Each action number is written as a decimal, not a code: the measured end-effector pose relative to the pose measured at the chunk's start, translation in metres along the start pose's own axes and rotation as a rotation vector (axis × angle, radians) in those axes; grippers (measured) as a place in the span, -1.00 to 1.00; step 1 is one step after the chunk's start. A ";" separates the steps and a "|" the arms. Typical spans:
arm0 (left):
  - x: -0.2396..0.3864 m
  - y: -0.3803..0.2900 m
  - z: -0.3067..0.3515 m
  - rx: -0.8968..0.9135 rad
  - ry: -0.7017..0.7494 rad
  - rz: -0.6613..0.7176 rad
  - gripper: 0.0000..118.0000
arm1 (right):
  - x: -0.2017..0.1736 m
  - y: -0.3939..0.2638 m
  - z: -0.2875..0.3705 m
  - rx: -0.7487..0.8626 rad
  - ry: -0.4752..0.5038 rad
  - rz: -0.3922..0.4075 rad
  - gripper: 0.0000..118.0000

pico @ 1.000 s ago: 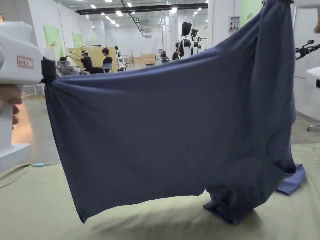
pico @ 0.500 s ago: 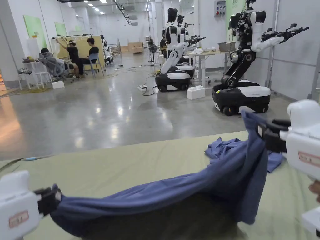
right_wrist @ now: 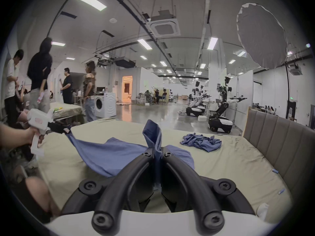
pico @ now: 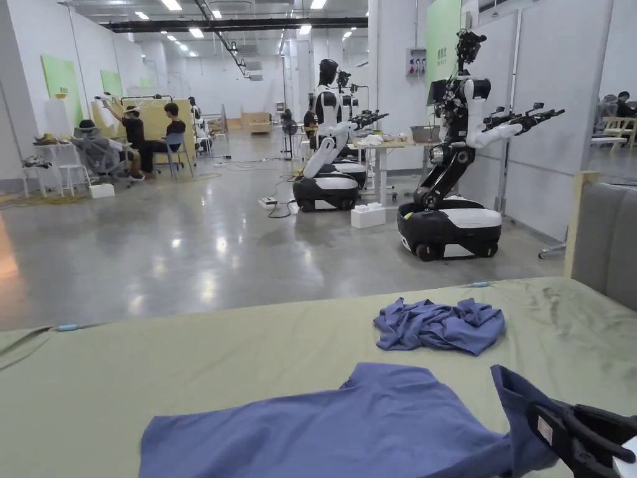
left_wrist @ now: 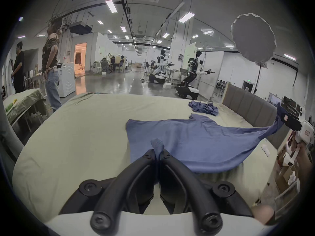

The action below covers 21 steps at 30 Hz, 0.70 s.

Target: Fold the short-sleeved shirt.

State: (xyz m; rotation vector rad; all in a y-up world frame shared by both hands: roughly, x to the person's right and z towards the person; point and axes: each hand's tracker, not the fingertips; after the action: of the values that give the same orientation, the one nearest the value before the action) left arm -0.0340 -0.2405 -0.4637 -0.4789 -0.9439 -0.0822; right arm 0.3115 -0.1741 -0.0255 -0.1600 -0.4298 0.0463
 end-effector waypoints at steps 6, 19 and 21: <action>-0.003 -0.081 0.050 -0.141 -0.024 -0.082 -0.94 | -0.043 -0.063 0.069 -0.218 0.054 0.054 -0.86; -0.016 -0.197 0.035 -0.283 0.056 0.026 -0.03 | -0.066 -0.216 0.044 -0.609 0.023 0.000 -0.83; -0.017 -0.195 0.041 -0.278 0.050 0.021 1.00 | -0.058 -0.215 0.048 -0.578 0.015 -0.029 0.14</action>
State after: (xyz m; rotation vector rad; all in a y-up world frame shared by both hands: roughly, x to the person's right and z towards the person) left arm -0.1279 -0.3997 -0.3868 -0.7396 -0.8819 -0.2077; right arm 0.2408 -0.3837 0.0287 -0.7221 -0.4215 -0.1097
